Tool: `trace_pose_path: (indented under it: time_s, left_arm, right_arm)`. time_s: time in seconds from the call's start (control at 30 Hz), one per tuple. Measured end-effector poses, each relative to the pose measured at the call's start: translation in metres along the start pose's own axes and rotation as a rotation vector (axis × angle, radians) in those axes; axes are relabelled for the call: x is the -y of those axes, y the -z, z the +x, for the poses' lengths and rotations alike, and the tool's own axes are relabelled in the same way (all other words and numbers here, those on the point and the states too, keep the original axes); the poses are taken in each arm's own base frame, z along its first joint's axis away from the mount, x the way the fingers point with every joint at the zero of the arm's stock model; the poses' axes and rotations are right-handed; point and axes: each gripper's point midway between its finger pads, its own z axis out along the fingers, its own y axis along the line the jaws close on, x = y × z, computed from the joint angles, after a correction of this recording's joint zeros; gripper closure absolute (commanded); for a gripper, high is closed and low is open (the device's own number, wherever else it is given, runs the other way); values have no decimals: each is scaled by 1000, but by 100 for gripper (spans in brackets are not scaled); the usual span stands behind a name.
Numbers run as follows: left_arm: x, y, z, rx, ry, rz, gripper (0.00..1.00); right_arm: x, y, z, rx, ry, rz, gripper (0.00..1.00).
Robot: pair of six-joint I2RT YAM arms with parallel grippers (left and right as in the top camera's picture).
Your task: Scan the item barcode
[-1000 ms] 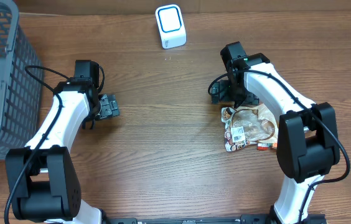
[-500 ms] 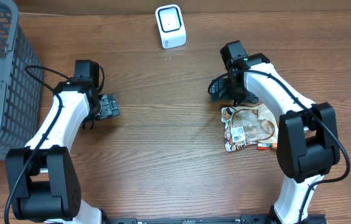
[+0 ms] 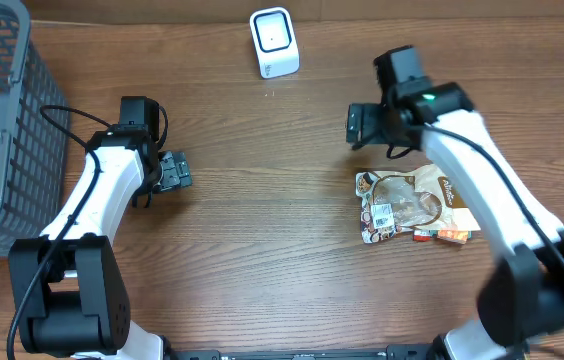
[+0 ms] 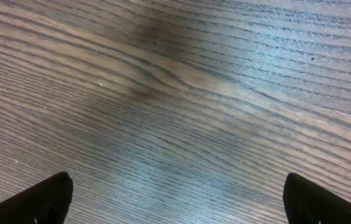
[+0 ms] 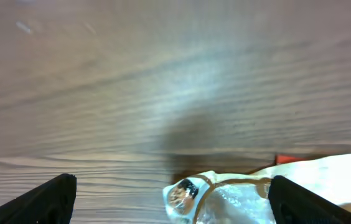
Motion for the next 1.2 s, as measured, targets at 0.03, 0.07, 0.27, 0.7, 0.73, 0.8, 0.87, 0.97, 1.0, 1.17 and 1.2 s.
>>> trace_pose_path:
  time_s: [0.03, 0.07, 0.27, 0.7, 0.73, 0.8, 0.87, 0.97, 1.0, 1.17, 1.2]
  left_arm:
    - [0, 0, 0, 0, 0, 0, 0]
    - [0, 0, 0, 0, 0, 0, 0]
    - [0, 0, 0, 0, 0, 0, 1]
    - [0, 0, 0, 0, 0, 0, 1]
    - [0, 0, 0, 0, 0, 0, 0]
    - [0, 0, 0, 0, 0, 0, 0]
    - [0, 0, 0, 0, 0, 0, 0]
    - [0, 0, 0, 0, 0, 0, 0]
    - [0, 0, 0, 0, 0, 0, 1]
    - [0, 0, 0, 0, 0, 0, 0]
    - [0, 0, 0, 0, 0, 0, 0]
  right_arm:
    - [-1, 13, -4, 32, -2, -12, 0]
    - [-1, 31, -9, 75, -5, -28, 0]
    - [0, 124, -22, 297, -21, -111, 0]
    - [31, 319, 24, 769, -53, -284, 0]
    - [34, 329, 29, 795, -55, -294, 0]
    - [39, 345, 41, 834, -58, -309, 0]
    - [44, 351, 53, 836, -59, -309, 0]
    - [49, 346, 67, 800, -56, -297, 0]
    - [50, 343, 70, 783, -55, -290, 0]
    - [50, 326, 75, 736, -51, -272, 0]
    - [51, 320, 78, 728, -52, -269, 0]
